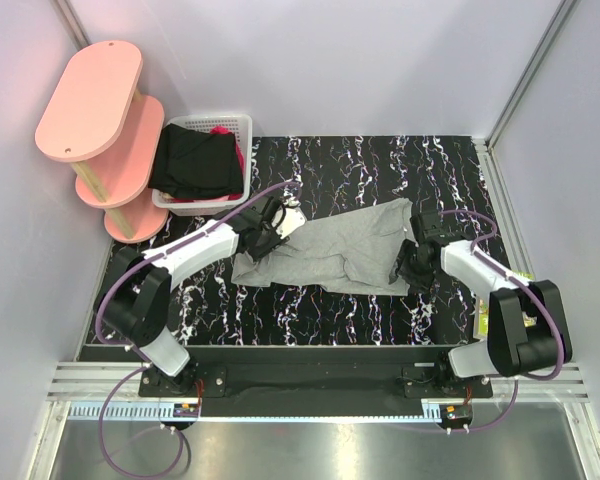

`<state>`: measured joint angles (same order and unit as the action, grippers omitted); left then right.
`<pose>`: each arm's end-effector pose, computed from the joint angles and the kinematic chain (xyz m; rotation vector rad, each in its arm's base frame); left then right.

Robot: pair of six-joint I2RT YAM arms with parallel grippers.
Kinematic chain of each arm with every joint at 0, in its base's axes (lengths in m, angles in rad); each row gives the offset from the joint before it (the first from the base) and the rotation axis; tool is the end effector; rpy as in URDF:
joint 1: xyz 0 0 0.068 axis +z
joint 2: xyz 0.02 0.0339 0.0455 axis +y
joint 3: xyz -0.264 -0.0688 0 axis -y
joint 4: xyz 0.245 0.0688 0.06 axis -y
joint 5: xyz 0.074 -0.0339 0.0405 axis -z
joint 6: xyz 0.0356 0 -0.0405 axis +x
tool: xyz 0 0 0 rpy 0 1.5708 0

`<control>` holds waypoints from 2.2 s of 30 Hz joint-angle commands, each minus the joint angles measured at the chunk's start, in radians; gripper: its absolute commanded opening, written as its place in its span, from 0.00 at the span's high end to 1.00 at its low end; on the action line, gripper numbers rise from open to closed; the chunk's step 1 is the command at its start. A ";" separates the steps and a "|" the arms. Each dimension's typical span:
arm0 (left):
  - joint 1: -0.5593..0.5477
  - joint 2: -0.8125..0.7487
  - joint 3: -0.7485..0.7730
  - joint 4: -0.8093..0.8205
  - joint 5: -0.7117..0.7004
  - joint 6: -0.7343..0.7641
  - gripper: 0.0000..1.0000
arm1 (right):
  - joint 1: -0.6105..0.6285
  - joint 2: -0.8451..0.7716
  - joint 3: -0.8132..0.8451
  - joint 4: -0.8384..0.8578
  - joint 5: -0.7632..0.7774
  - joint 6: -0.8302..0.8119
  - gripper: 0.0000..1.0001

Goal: Fold and stack the t-shirts
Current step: Flatten out the tshirt

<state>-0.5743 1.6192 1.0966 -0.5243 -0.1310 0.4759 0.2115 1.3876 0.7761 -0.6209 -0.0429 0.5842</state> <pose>0.2793 -0.1752 0.2123 1.2682 2.2806 0.1365 0.2376 0.0526 0.1782 0.5152 2.7888 0.2438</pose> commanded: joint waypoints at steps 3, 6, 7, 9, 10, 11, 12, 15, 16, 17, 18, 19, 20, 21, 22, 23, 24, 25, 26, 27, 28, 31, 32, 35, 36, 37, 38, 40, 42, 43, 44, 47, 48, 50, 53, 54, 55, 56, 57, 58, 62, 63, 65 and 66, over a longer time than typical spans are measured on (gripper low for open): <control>0.005 -0.050 -0.007 0.020 0.011 0.016 0.55 | 0.005 0.034 0.031 -0.017 0.023 -0.003 0.40; 0.007 -0.050 -0.007 0.020 0.013 0.018 0.55 | 0.003 0.051 0.040 -0.016 0.028 -0.012 0.40; 0.007 -0.050 -0.007 0.018 0.014 0.017 0.55 | 0.006 0.054 0.043 -0.016 0.028 -0.015 0.40; 0.007 -0.050 -0.007 0.018 0.016 0.015 0.56 | 0.005 0.062 0.049 -0.011 0.034 -0.021 0.42; 0.007 -0.051 -0.010 0.018 0.019 0.013 0.56 | 0.005 0.064 0.052 -0.011 0.035 -0.023 0.43; 0.007 -0.051 -0.012 0.018 0.019 0.013 0.56 | 0.005 0.067 0.057 -0.008 0.035 -0.026 0.44; 0.007 -0.051 -0.014 0.018 0.021 0.010 0.56 | 0.005 0.068 0.058 -0.007 0.037 -0.027 0.45; 0.007 -0.051 -0.021 0.018 0.022 0.012 0.56 | 0.005 0.077 0.068 0.001 0.037 -0.035 0.52; 0.007 -0.051 -0.027 0.020 0.022 0.012 0.56 | 0.005 0.082 0.072 0.003 0.037 -0.035 0.57; 0.007 -0.054 -0.029 0.023 0.022 0.013 0.56 | 0.005 0.091 0.081 0.003 0.038 -0.037 0.60; 0.007 -0.055 -0.032 0.023 0.018 0.015 0.57 | 0.003 0.096 0.086 0.003 0.038 -0.038 0.61; 0.007 -0.056 -0.037 0.024 0.016 0.017 0.57 | 0.005 0.099 0.088 0.004 0.038 -0.038 0.63; 0.007 -0.059 -0.037 0.026 0.014 0.017 0.57 | 0.005 0.108 0.088 0.010 0.038 -0.038 0.65; 0.007 -0.061 -0.037 0.023 0.013 0.018 0.57 | 0.003 0.113 0.088 0.012 0.038 -0.037 0.65; 0.007 -0.061 -0.037 0.024 0.013 0.018 0.57 | 0.005 0.116 0.084 0.016 0.037 -0.037 0.65; 0.008 -0.067 -0.038 0.024 0.013 0.017 0.57 | 0.005 0.123 0.080 0.023 0.038 -0.034 0.65; 0.008 -0.070 -0.038 0.024 0.013 0.017 0.57 | 0.005 0.125 0.075 0.024 0.038 -0.035 0.65; 0.008 -0.070 -0.040 0.024 0.013 0.020 0.57 | 0.005 0.125 0.072 0.026 0.038 -0.034 0.65; 0.008 -0.073 -0.041 0.024 0.013 0.018 0.57 | 0.006 0.125 0.065 0.030 0.038 -0.034 0.64; 0.008 -0.074 -0.041 0.024 0.013 0.020 0.57 | 0.006 0.126 0.063 0.030 0.038 -0.034 0.57; 0.008 -0.074 -0.043 0.024 0.011 0.021 0.57 | 0.005 0.129 0.060 0.030 0.038 -0.032 0.54; 0.008 -0.076 -0.046 0.024 0.010 0.021 0.57 | 0.005 0.117 0.057 0.027 0.038 -0.030 0.47; 0.008 -0.079 -0.047 0.024 0.010 0.021 0.57 | 0.005 0.114 0.057 0.024 0.038 -0.029 0.47; 0.010 -0.087 -0.049 0.024 0.011 0.020 0.57 | 0.005 0.110 0.051 0.013 0.037 -0.015 0.47; 0.010 -0.088 -0.047 0.024 0.010 0.020 0.57 | 0.005 0.107 0.048 0.013 0.035 -0.014 0.46; 0.010 -0.090 -0.047 0.023 0.011 0.020 0.57 | 0.005 0.103 0.045 0.015 0.035 -0.009 0.47; 0.010 -0.088 -0.047 0.024 0.011 0.020 0.57 | 0.005 0.102 0.042 0.018 0.037 -0.006 0.48; 0.011 -0.087 -0.046 0.021 0.011 0.018 0.58 | 0.005 0.111 0.037 0.026 0.032 -0.001 0.57; 0.011 -0.087 -0.046 0.023 0.011 0.018 0.58 | 0.005 0.125 0.031 0.035 0.025 0.003 0.64; 0.011 -0.088 -0.047 0.023 0.011 0.020 0.58 | 0.005 0.129 0.028 0.038 0.020 0.009 0.73; 0.011 -0.090 -0.047 0.024 0.010 0.020 0.58 | 0.008 0.134 0.025 0.041 0.017 0.014 0.75; 0.013 -0.090 -0.046 0.024 0.008 0.018 0.58 | 0.008 0.154 0.022 0.058 0.014 0.013 0.85; 0.014 -0.090 -0.047 0.024 0.010 0.018 0.58 | 0.008 0.160 0.028 0.059 0.014 0.012 0.90; 0.014 -0.091 -0.043 0.024 0.010 0.017 0.59 | 0.009 0.162 0.037 0.056 0.009 0.006 1.00; 0.014 -0.101 -0.032 0.023 0.007 0.021 0.79 | 0.009 0.111 0.071 0.033 0.008 -0.001 1.00; 0.014 -0.107 -0.029 0.021 -0.001 0.023 0.95 | 0.009 0.072 0.096 0.009 0.011 -0.007 1.00; 0.016 -0.111 -0.021 0.018 -0.008 0.027 1.00 | 0.009 0.048 0.112 -0.006 0.011 -0.015 1.00; 0.022 -0.125 -0.006 0.012 -0.021 0.032 1.00 | 0.009 0.025 0.129 -0.026 0.014 -0.020 1.00; 0.028 -0.136 0.003 0.004 -0.018 0.033 1.00 | 0.009 -0.020 0.162 -0.064 0.015 -0.024 1.00; 0.036 -0.149 0.012 0.000 -0.013 0.033 1.00 | 0.009 -0.044 0.178 -0.082 0.017 -0.032 1.00; 0.062 -0.243 0.061 -0.057 -0.016 0.035 1.00 | 0.011 -0.174 0.239 -0.178 0.002 -0.040 1.00; 0.065 -0.261 0.068 -0.069 -0.016 0.036 1.00 | 0.009 -0.224 0.258 -0.195 -0.002 -0.041 1.00; 0.068 -0.330 0.084 -0.111 -0.030 0.041 1.00 | 0.009 -0.272 0.278 -0.252 -0.020 -0.044 1.00; 0.070 -0.355 0.092 -0.127 -0.038 0.044 1.00 | 0.009 -0.318 0.299 -0.273 -0.025 -0.047 1.00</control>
<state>-0.5133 1.4002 1.1137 -0.5976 -0.1360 0.5014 0.2146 1.1873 1.0054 -0.7567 -0.0467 0.5625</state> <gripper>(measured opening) 0.012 0.011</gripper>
